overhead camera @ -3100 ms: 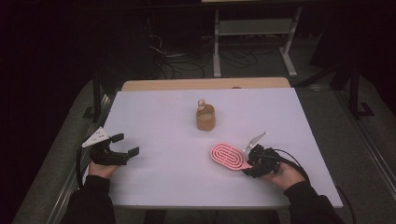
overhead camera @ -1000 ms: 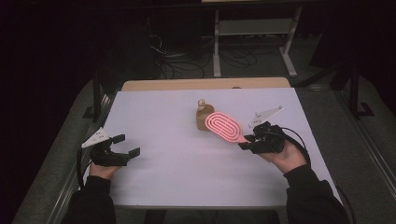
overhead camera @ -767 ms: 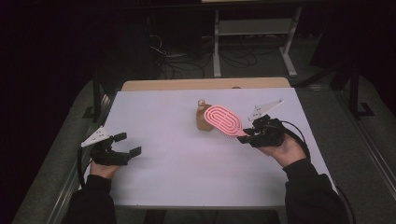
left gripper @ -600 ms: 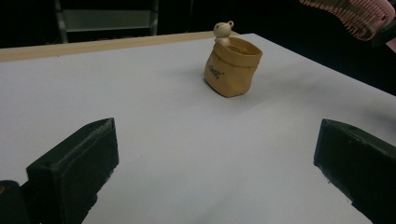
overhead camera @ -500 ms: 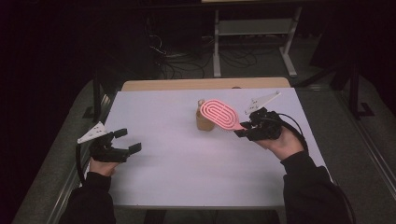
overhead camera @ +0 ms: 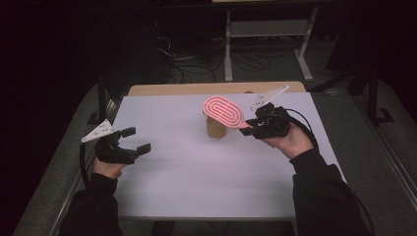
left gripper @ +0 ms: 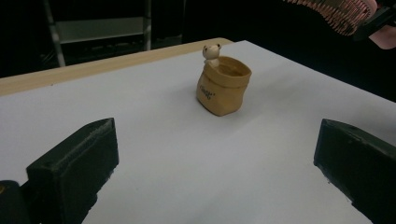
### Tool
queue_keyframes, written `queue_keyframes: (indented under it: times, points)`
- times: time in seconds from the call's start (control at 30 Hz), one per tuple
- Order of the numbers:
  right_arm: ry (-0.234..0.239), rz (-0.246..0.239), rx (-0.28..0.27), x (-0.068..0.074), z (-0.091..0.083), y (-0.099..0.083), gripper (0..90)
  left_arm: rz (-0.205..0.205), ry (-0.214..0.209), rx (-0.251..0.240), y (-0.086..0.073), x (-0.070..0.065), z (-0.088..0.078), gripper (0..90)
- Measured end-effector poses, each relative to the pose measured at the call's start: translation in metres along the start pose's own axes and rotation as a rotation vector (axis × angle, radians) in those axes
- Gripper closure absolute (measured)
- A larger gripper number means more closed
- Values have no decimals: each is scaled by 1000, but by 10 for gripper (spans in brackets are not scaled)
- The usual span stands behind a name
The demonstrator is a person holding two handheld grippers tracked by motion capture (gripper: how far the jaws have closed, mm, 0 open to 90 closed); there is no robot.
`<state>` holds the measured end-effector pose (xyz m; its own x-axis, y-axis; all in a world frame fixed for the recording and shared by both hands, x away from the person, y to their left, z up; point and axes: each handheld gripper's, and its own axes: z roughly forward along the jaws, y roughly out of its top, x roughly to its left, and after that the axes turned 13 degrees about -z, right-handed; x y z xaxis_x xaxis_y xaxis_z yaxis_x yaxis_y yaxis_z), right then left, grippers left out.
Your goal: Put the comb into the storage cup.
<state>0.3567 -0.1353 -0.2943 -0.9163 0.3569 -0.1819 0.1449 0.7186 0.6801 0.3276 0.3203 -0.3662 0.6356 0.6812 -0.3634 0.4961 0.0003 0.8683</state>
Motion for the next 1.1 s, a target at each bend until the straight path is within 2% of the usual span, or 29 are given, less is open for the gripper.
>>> queue_keyframes:
  times: [0.07,0.17,0.23,0.4,0.53,0.7,0.73,0.83,1.0,1.1]
  points:
    - [-4,-5,-4,-1,-2,3,681,-5,-6,2,3,-1,2,0]
    - [-4,-8,-11,-2,-3,8,682,-45,-39,-6,7,-2,4,0]
    - [-5,-13,-14,-3,-4,11,681,-60,-44,-15,9,-3,5,0]
    - [-3,-19,-24,-4,-2,18,682,-39,-27,-18,16,-9,7,0]
    - [-7,-27,-32,-4,0,24,681,-61,-35,-20,21,-11,11,0]
    - [-5,-39,-36,-5,1,31,682,-106,-69,-33,27,-14,16,0]
    - [-5,-42,-39,-6,1,32,681,-114,-64,-34,29,-15,17,0]
    - [-5,-49,-43,-6,2,35,682,-108,-58,-23,33,-20,23,7]
    - [-1,-46,-46,-7,5,38,682,-146,-103,-27,44,-29,32,7]
    - [-4,-50,-45,-7,7,41,682,-153,-120,-34,50,-34,36,8]
